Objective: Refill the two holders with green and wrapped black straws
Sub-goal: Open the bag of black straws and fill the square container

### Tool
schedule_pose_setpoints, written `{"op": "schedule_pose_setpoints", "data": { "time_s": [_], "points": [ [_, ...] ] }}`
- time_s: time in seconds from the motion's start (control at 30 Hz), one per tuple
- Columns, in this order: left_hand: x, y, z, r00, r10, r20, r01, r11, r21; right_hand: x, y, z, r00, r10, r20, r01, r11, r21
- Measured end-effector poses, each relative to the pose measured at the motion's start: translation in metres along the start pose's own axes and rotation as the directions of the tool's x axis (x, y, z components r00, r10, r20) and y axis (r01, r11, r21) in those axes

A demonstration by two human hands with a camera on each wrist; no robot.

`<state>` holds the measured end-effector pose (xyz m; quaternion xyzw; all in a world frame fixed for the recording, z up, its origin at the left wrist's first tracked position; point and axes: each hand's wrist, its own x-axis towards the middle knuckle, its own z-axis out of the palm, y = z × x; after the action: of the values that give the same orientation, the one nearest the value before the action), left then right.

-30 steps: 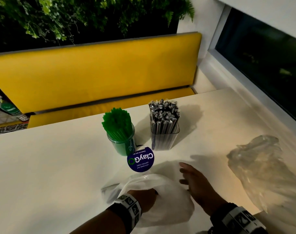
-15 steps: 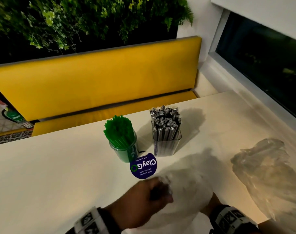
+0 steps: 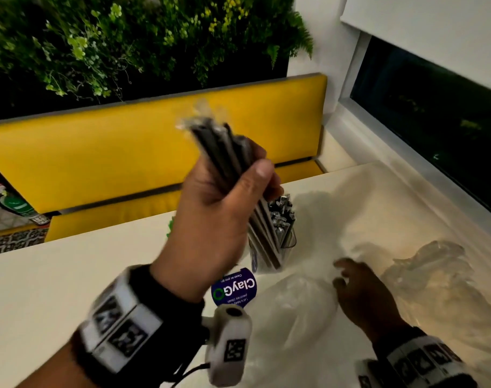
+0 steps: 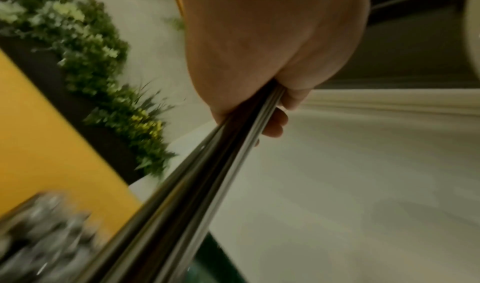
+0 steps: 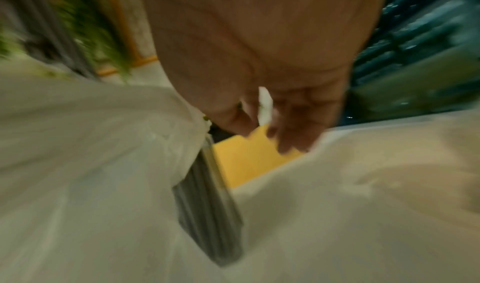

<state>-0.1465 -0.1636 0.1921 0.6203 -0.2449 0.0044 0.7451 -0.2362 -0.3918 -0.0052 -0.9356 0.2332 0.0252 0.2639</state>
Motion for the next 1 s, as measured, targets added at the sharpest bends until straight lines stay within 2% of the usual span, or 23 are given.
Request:
{"op": "schedule_pose_setpoints", "data": {
  "time_s": [0.03,0.07,0.13,0.2,0.27,0.43,0.53,0.6,0.7,0.8,0.87,0.9,0.93,1.0],
  "points": [
    [0.003,-0.011,0.007,0.998,-0.056,0.005,0.056,0.998,0.018,0.002,-0.008,-0.002,0.987,-0.122,-0.105,0.126,0.991,0.033],
    [0.007,-0.023,0.012,0.994,-0.108,0.001,0.108,0.993,0.041,0.003,-0.023,-0.005,0.965,-0.217,-0.148,0.225,0.974,0.038],
    [0.017,-0.048,0.02,0.978,-0.202,-0.046,0.205,0.977,0.065,0.011,-0.043,0.0,0.945,-0.313,-0.096,0.313,0.95,-0.016],
    [0.03,-0.073,0.024,0.954,-0.268,-0.135,0.275,0.961,0.038,0.023,-0.052,0.014,0.942,-0.333,-0.043,0.328,0.94,-0.097],
    [0.042,-0.094,0.024,0.933,-0.286,-0.221,0.295,0.955,0.011,0.033,-0.057,0.024,0.937,-0.346,-0.041,0.339,0.933,-0.117],
    [0.057,-0.117,0.017,0.904,-0.249,-0.348,0.246,0.968,-0.052,0.041,-0.059,0.028,0.929,-0.362,-0.083,0.352,0.929,-0.109],
    [0.065,-0.119,0.01,0.905,-0.192,-0.381,0.193,0.981,-0.036,0.041,-0.06,0.027,0.93,-0.36,-0.068,0.349,0.927,-0.136],
    [0.067,-0.119,0.007,0.921,-0.121,-0.37,0.13,0.992,-0.002,0.042,-0.062,0.027,0.94,-0.339,-0.028,0.332,0.932,-0.143],
    [0.063,-0.129,0.007,0.956,-0.008,-0.295,0.063,0.982,0.176,0.045,-0.066,0.022,0.945,-0.326,0.003,0.322,0.933,-0.157],
    [0.049,-0.151,0.004,0.981,-0.073,-0.18,0.141,0.905,0.401,0.045,-0.069,0.019,0.947,-0.319,0.021,0.317,0.929,-0.193],
    [0.037,-0.168,0.0,0.992,-0.108,-0.07,0.128,0.744,0.656,0.045,-0.07,0.018,0.946,-0.324,0.021,0.321,0.923,-0.21],
    [0.032,-0.175,-0.003,0.99,-0.138,-0.038,0.122,0.672,0.731,0.045,-0.07,0.018,0.944,-0.329,0.019,0.325,0.921,-0.212],
    [0.029,-0.177,-0.006,0.984,-0.175,-0.027,0.136,0.646,0.751,0.045,-0.071,0.017,0.944,-0.33,0.018,0.327,0.921,-0.212],
    [0.029,-0.172,-0.012,0.966,-0.258,0.009,0.181,0.701,0.69,0.044,-0.073,0.014,0.945,-0.326,0.021,0.323,0.923,-0.21]
  ]
}}
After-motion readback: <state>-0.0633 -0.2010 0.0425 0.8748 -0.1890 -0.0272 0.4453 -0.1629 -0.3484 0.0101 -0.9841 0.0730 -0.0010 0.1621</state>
